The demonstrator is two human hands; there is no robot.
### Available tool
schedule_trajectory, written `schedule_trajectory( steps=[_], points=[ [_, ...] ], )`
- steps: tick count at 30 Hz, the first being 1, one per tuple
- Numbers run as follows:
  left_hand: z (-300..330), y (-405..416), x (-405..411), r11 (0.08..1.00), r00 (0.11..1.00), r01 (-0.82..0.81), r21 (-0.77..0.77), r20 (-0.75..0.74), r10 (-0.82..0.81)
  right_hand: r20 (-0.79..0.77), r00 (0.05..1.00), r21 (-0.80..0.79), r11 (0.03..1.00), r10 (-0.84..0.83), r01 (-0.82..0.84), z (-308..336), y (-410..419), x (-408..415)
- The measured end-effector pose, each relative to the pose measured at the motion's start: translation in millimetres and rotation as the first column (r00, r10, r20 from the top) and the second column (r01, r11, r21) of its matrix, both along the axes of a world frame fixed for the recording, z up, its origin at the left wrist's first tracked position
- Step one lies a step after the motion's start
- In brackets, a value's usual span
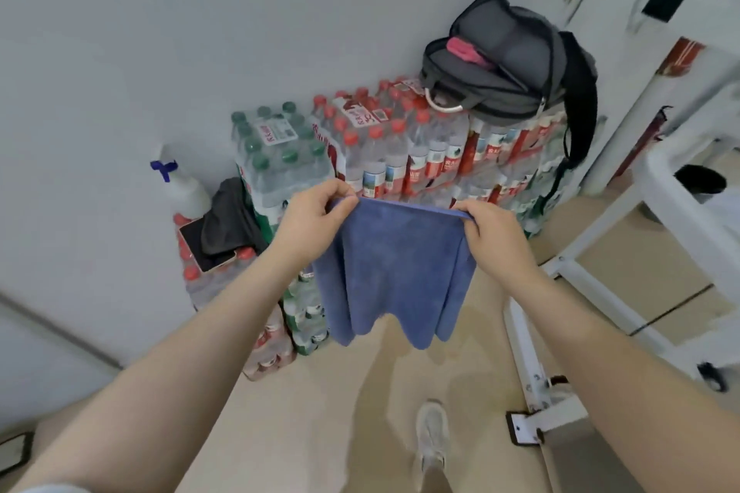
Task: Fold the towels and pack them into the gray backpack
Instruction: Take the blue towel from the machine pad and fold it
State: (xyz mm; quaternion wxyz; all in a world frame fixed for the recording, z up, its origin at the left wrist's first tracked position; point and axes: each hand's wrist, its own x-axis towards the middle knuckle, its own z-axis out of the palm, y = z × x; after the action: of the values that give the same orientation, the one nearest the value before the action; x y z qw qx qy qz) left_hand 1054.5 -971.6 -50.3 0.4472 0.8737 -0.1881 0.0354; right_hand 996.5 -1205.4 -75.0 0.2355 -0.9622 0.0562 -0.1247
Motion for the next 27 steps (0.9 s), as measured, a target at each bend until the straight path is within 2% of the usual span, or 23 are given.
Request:
schedule_trajectory(
  steps=[4, 9, 13, 16, 19, 22, 25, 27],
  points=[
    [15, -29, 66, 0.981, 0.972, -0.195, 0.024, 0.137, 0.189, 0.019, 1.000, 0.020, 1.000, 0.004, -0.004, 16, -49, 85],
    [24, -34, 133, 0.898, 0.891, -0.439, -0.002, 0.129, 0.436, 0.034, 0.999, 0.036, 0.999, 0.035, -0.037, 43, -101, 177],
    [28, -23, 176, 0.802, 0.795, -0.598, 0.015, 0.141, 0.590, 0.064, 0.997, 0.241, 0.969, 0.037, -0.051, 54, -111, 242],
    [34, -12, 207, 0.739, 0.731, -0.673, 0.028, 0.170, 0.660, 0.160, 0.987, 0.301, 0.953, -0.006, -0.043, 62, -105, 290],
    [32, 3, 246, 0.720, 0.720, -0.687, 0.098, 0.220, 0.658, 0.240, 0.971, 0.252, 0.966, -0.011, -0.051, 68, -96, 341],
    [22, 14, 294, 0.771, 0.771, -0.625, 0.119, 0.249, 0.587, 0.247, 0.969, 0.175, 0.984, -0.007, -0.038, 68, -89, 394],
    [8, 20, 342, 0.805, 0.813, -0.574, 0.151, 0.217, 0.540, 0.182, 0.983, 0.016, 1.000, 0.000, -0.003, 62, -81, 445],
    [-4, 25, 370, 0.824, 0.848, -0.529, 0.203, 0.148, 0.509, 0.084, 0.996, -0.117, 0.993, -0.012, 0.022, 54, -72, 477]
  ],
)
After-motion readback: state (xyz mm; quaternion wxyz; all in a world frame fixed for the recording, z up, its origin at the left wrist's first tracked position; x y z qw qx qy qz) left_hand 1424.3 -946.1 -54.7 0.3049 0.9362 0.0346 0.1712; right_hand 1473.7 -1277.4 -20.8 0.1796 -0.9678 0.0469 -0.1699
